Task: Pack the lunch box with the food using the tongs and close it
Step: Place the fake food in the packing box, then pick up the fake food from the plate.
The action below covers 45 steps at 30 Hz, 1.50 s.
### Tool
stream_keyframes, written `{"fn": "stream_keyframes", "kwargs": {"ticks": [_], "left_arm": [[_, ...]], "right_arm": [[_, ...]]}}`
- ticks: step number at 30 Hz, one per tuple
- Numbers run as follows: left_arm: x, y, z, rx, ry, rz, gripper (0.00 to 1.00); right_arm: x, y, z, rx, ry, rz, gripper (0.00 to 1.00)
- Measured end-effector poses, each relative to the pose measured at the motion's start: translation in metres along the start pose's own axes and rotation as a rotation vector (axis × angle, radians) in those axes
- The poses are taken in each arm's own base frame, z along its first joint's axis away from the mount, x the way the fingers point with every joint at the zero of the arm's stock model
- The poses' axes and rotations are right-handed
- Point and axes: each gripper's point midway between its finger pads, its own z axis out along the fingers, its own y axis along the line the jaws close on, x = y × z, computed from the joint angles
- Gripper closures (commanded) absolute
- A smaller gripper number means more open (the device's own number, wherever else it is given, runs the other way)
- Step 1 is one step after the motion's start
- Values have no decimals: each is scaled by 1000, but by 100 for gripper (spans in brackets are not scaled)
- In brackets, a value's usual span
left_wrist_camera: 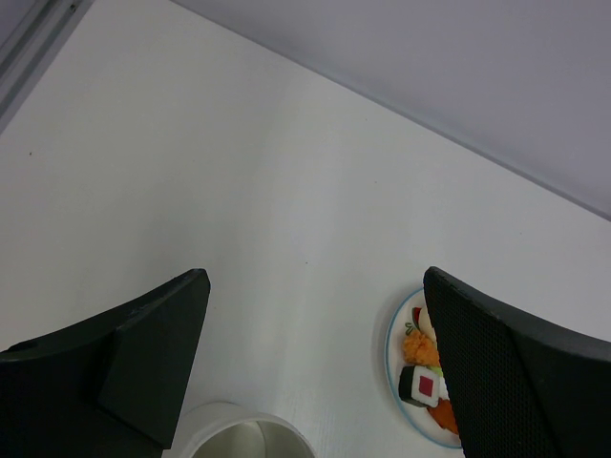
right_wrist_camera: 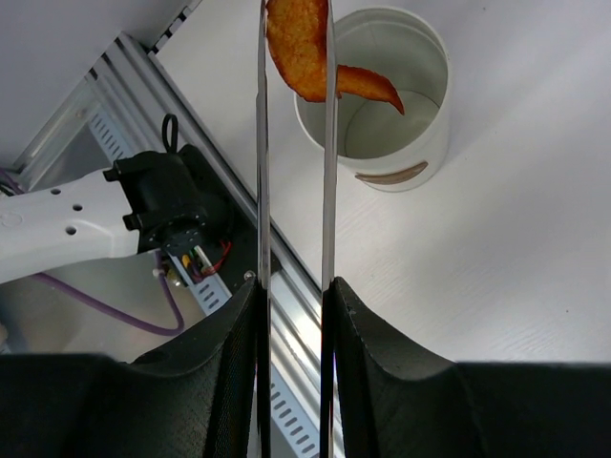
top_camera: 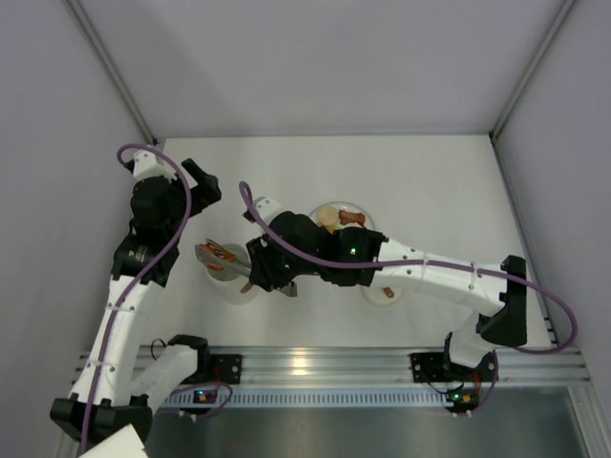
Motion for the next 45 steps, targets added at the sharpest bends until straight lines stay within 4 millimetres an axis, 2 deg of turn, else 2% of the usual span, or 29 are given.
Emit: {"fn": "stream_keyframes", "kwargs": {"ticks": [20,30,34,36,39,43,45], "left_arm": [[0,0,0,-1,0,0,1],[0,0,0,0,0,0,1],[0,0,0,0,0,0,1],[0,0,0,0,0,0,1],[0,0,0,0,0,0,1],[0,0,0,1,1,0,1],[0,0,0,2,1,0,1]], "right_arm": [[-1,-4,1,20,-10,0,55],[-3,-10,1,52,-22,-6,55],[-10,-20,-11,88,-51,-2,55],[-17,-32,-26,115,-85,7,55],[-25,-59,-53,191,-141,29,55],[-28,-123,-87,332,-214,104,55],[-16,-163,-94,425,-210,149,55]]}}
